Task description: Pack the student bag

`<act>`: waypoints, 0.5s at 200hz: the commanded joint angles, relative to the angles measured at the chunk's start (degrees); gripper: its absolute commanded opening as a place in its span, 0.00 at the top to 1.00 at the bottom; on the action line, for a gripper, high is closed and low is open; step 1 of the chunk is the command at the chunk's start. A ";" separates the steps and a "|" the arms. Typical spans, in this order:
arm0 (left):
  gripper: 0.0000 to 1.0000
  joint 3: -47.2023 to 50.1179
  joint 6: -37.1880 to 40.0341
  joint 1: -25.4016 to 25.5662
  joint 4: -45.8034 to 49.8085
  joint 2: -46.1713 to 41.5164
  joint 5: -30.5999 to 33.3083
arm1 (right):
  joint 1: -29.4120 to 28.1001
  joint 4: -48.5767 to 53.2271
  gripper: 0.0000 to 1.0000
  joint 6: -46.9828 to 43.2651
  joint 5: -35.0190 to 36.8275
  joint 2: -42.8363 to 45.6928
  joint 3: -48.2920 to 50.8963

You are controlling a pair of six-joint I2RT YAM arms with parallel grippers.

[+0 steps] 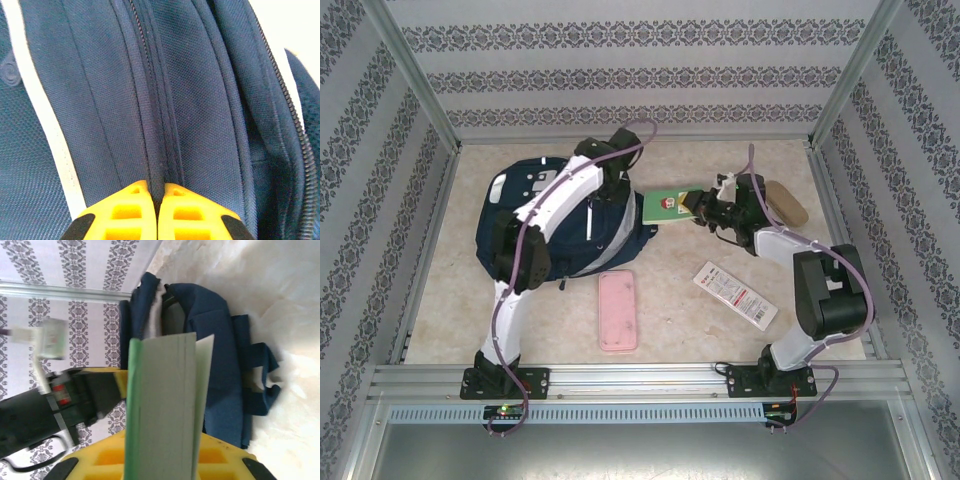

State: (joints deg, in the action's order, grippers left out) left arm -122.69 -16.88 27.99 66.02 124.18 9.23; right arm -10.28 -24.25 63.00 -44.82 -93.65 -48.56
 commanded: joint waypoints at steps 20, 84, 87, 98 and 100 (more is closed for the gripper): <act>1.00 -2.67 1.10 -3.66 -2.10 -10.62 -8.43 | -5.88 -6.47 1.00 0.53 2.79 -5.91 -6.29; 1.00 0.57 1.15 -13.42 -7.48 -16.88 -31.82 | -14.83 -15.77 1.00 6.52 9.02 -17.27 -13.45; 1.00 0.61 1.36 -13.81 -7.56 -16.99 -32.48 | -15.25 -15.82 1.00 6.58 9.35 -17.59 -13.84; 1.00 0.61 2.08 -14.99 -7.83 -17.39 -35.03 | -16.64 -15.78 1.00 6.78 11.04 -18.91 -15.49; 1.00 0.55 2.17 -15.20 -7.90 -17.46 -35.52 | -16.93 -15.71 1.00 6.94 11.35 -19.11 -15.80</act>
State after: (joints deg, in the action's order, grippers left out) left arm -121.67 -16.82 15.05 65.23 111.35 -14.76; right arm -24.64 -34.04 67.94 -37.85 -111.02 -59.94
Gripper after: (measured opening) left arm 0.069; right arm 0.160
